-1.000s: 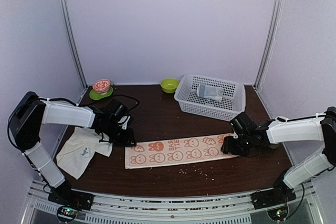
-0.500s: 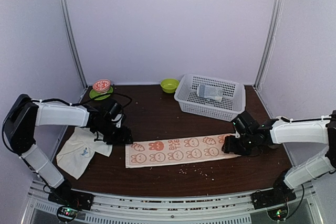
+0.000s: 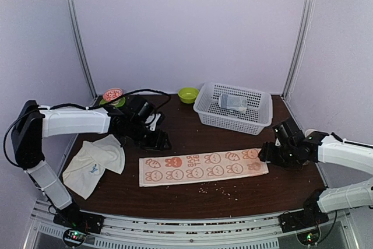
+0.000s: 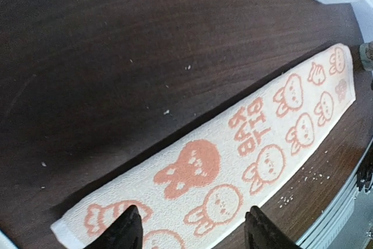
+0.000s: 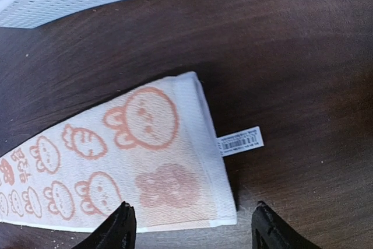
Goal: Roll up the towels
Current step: Pick up the towel from the center of the board.
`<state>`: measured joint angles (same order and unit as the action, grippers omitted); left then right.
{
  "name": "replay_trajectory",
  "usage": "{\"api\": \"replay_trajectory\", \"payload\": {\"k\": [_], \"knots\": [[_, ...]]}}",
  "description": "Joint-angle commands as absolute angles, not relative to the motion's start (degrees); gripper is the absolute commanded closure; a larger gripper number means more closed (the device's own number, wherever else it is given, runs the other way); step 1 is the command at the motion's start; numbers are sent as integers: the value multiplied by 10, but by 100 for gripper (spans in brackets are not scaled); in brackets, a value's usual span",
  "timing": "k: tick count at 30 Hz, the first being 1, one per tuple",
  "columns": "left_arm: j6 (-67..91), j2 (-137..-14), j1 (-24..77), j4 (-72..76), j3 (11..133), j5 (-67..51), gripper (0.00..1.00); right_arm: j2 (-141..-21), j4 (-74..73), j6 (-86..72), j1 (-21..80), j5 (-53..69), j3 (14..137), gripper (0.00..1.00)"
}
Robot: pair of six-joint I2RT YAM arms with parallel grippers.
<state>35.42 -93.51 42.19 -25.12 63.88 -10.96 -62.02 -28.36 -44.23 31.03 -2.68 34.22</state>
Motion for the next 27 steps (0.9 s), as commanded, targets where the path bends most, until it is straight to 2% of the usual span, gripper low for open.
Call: {"api": "replay_trajectory", "payload": {"k": [1,11,20,27], "knots": [[358,-990,431,-220,643,-131,40,-621,-241,-471,281,-5,295,33],[364,-1014,431,-206,610,-121,43,-662,-189,-502,236,53,240,38],[368,-1022,432,-194,597,-125,44,-720,-202,-491,239,93,231,52],[368,-1020,432,-188,592,-130,44,-747,-226,-508,278,106,220,59]]}}
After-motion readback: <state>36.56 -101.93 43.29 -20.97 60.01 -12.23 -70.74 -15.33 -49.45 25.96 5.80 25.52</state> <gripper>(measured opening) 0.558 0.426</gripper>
